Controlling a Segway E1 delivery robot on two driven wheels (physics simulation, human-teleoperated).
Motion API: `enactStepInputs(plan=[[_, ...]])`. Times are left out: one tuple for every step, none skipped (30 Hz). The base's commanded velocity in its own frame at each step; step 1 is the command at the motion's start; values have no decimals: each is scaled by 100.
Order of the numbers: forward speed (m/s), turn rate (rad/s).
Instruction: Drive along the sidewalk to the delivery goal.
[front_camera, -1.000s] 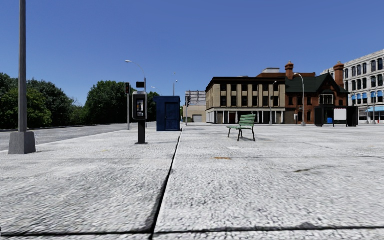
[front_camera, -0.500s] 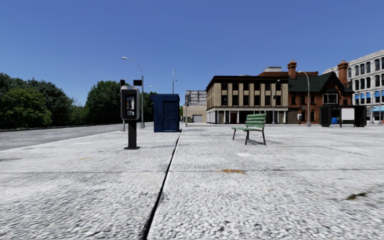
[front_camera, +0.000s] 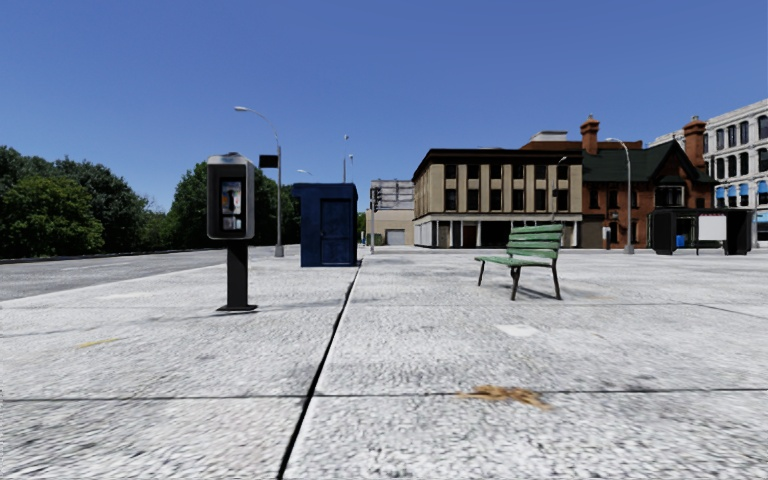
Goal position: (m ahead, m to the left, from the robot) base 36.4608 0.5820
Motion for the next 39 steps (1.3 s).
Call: enactStepInputs(plan=[[200,0],[200,0],[200,0],[200,0],[200,0],[200,0],[200,0],[200,0],[200,0],[200,0],[200,0],[200,0],[200,0],[200,0],[200,0],[200,0],[200,-28],[200,-25],[200,-24],[200,-24],[200,-24],[200,-23],[200,-23],[200,-14],[200,-11],[200,-11],[200,-11],[200,-11],[200,-11],[200,-11],[200,-14],[200,-15],[200,-15],[200,-15],[200,0],[200,0],[200,0],[200,0],[200,0]])
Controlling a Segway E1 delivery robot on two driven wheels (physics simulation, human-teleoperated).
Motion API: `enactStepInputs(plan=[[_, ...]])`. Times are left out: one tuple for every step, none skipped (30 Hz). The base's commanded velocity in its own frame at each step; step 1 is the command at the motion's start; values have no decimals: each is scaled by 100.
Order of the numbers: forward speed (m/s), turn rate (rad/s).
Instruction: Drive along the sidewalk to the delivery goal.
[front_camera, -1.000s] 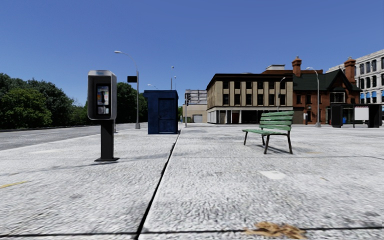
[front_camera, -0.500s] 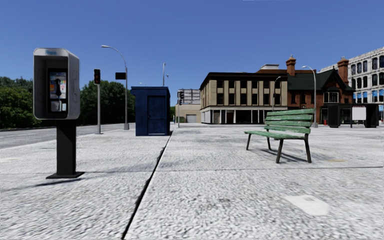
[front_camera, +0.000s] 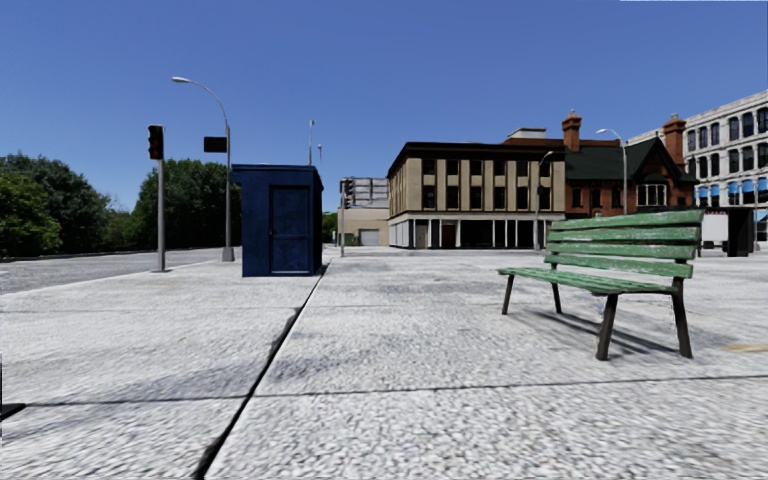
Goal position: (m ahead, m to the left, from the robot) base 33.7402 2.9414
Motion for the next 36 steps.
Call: enactStepInputs(plan=[[200,0],[200,0],[200,0],[200,0],[200,0],[200,0],[200,0],[200,0],[200,0],[200,0],[200,0],[200,0],[200,0],[200,0],[200,0],[200,0],[200,0],[200,0],[200,0],[200,0],[200,0],[200,0],[200,0],[200,0],[200,0],[200,0],[200,0],[200,0],[200,0],[200,0],[200,0],[200,0],[200,0],[200,0],[200,0],[200,0]])
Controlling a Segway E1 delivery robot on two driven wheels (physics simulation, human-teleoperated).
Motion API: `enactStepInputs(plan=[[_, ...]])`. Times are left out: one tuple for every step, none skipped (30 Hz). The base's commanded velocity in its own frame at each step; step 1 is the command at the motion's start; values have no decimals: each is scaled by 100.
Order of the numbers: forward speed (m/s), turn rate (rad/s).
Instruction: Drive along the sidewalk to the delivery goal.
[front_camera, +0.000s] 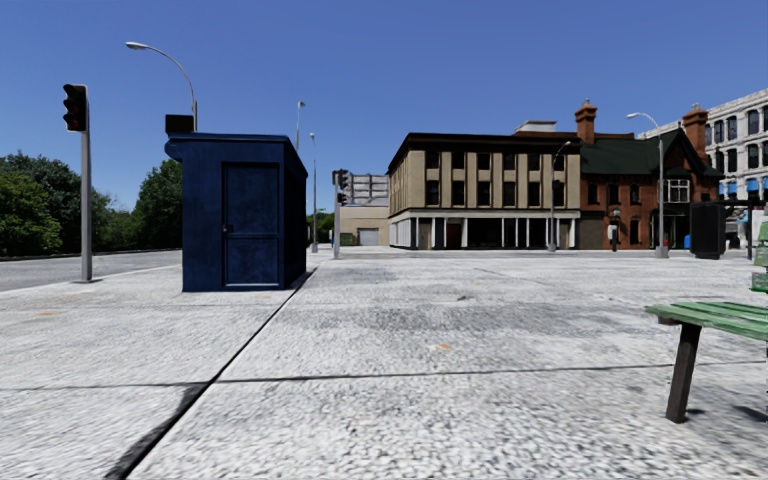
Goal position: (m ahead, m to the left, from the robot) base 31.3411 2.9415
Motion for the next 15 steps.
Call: enactStepInputs(plan=[[200,0],[200,0],[200,0],[200,0],[200,0],[200,0],[200,0],[200,0],[200,0],[200,0],[200,0],[200,0],[200,0],[200,0],[200,0]])
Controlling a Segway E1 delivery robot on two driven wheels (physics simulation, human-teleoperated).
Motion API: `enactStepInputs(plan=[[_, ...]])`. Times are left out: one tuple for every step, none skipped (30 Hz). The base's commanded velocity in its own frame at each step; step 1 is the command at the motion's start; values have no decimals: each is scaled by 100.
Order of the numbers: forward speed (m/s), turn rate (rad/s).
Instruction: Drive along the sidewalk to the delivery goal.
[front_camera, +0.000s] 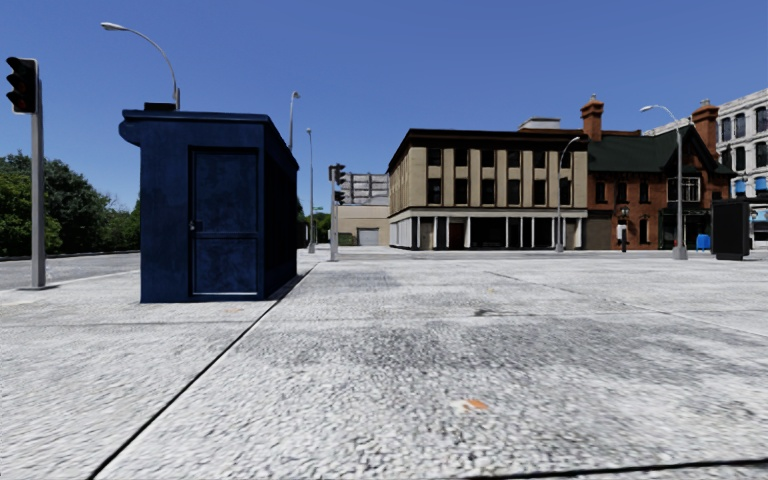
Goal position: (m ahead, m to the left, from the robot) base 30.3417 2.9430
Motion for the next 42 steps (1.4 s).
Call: enactStepInputs(plan=[[200,0],[200,0],[200,0],[200,0],[200,0],[200,0],[200,0],[200,0],[200,0],[200,0],[200,0],[200,0],[200,0],[200,0],[200,0],[200,0],[200,0],[200,0],[200,0],[200,0],[200,0],[200,0],[200,0],[200,0],[200,0],[200,0],[200,0],[200,0],[200,0],[200,0],[200,0],[200,0],[200,0],[200,0],[200,0],[200,0],[200,0],[200,0],[200,0],[200,0],[200,0],[200,0]])
